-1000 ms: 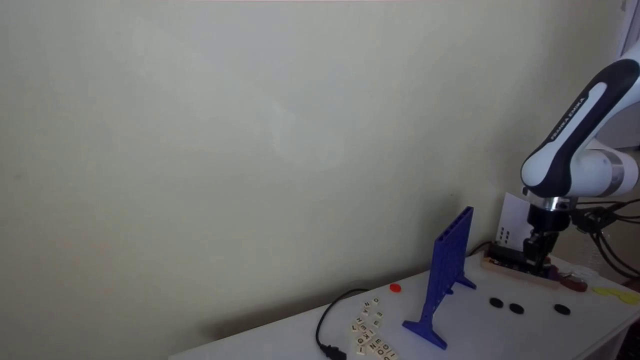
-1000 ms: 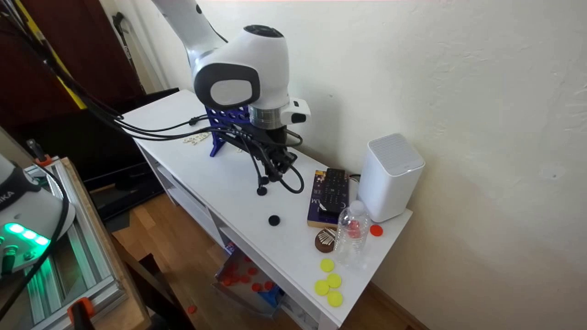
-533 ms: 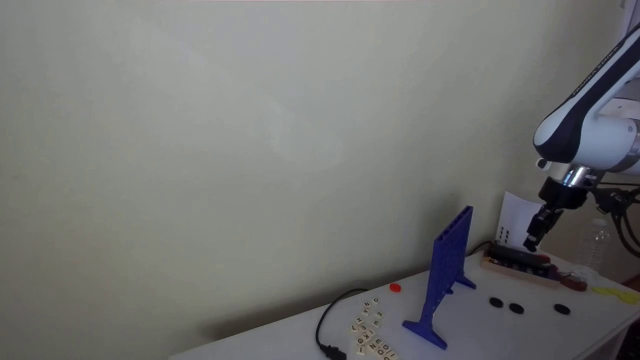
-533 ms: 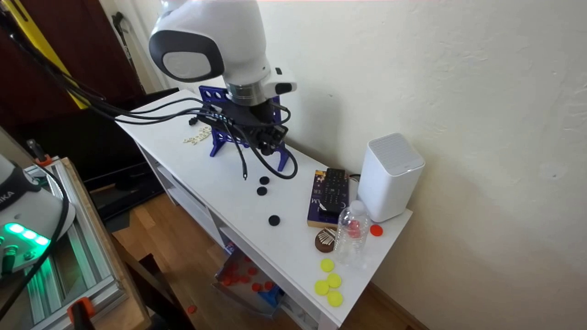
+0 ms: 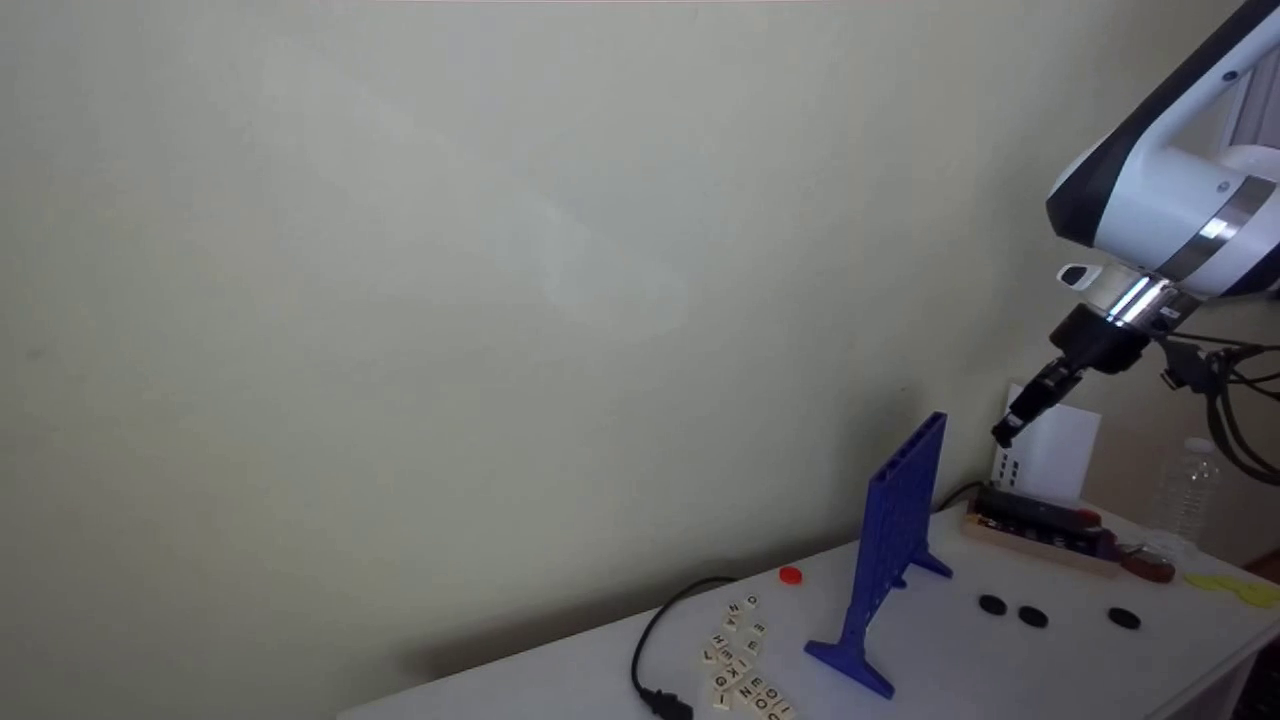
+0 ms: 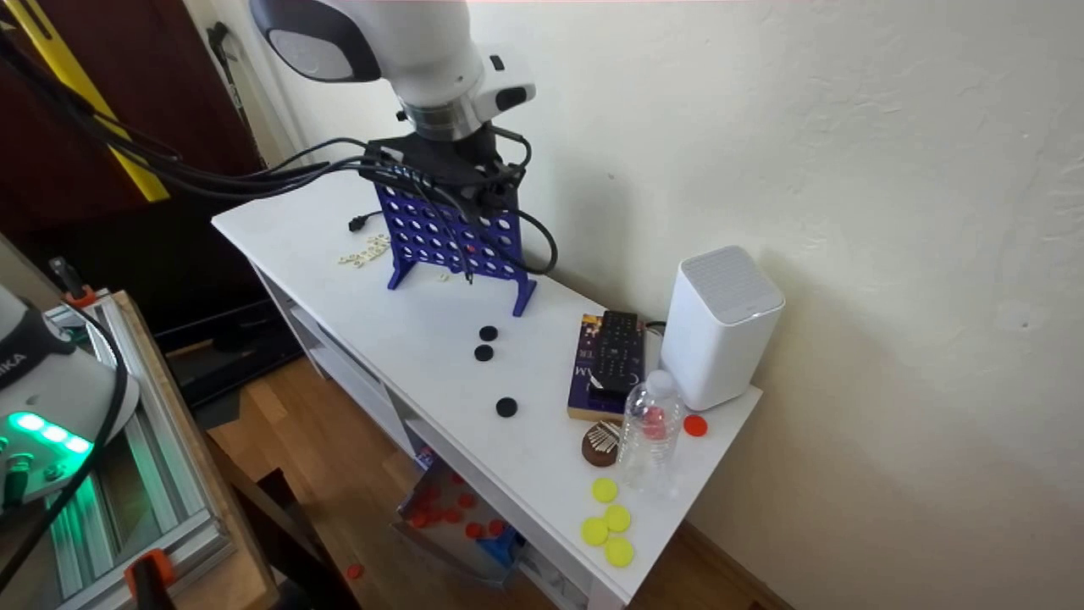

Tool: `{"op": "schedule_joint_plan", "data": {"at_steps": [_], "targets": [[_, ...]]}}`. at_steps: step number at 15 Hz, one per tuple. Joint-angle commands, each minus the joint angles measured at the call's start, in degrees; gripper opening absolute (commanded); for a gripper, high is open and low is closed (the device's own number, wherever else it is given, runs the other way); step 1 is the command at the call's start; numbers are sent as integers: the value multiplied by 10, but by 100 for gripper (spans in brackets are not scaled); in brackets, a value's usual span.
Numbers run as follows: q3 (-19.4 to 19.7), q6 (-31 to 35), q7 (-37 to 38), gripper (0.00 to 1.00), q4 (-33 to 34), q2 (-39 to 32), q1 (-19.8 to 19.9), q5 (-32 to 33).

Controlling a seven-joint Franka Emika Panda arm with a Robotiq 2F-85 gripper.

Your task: Put one black chip on top of the blue gameboard.

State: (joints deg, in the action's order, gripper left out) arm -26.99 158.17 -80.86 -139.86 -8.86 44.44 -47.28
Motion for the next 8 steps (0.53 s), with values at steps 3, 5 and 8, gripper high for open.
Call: {"op": "schedule_joint_plan", "data": {"at_steps": [3,5,8], "targets": [[-11,-71,-93,10,7,26,19,-83],[-10,-86,-105,10,12,27,20,-99],[136,-116,-130,10,18,39,-123,-146]]}}
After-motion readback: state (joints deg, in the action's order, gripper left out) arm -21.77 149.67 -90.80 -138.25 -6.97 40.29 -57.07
